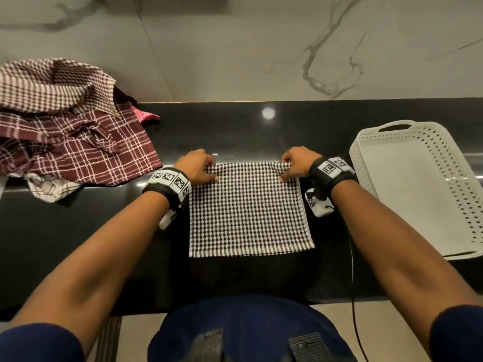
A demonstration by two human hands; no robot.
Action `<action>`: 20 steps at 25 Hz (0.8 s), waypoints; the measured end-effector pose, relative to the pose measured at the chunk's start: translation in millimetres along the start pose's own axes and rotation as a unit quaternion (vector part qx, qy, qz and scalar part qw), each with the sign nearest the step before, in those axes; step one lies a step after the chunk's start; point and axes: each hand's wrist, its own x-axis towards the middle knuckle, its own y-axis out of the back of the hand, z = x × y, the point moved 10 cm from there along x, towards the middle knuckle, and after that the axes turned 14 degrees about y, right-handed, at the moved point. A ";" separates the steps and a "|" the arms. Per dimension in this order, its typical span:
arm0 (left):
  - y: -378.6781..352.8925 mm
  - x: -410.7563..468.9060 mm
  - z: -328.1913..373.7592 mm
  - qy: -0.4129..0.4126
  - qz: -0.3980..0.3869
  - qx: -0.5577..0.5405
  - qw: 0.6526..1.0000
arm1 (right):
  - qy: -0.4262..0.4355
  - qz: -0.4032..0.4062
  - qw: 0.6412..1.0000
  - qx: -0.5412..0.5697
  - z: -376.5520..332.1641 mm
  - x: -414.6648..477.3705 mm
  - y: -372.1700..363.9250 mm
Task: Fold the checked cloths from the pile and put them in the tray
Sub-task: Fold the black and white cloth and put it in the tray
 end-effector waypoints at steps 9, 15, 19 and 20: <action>54.0 -80.6 -10.2 -0.084 0.188 -0.212 0.955 | 0.118 0.287 0.948 0.068 -11.4 -90.0 53.0; -1.2 -155.8 0.9 -0.160 0.175 -0.180 0.955 | 0.145 0.256 0.952 0.081 -19.2 -150.2 -17.9; -46.4 -178.1 -3.1 -0.151 0.153 -0.101 0.971 | 0.137 0.226 0.962 0.068 -13.0 -163.6 -55.4; -52.3 -179.3 -6.0 -0.144 0.150 -0.092 0.974 | 0.139 0.217 0.964 0.059 -13.8 -164.1 -61.3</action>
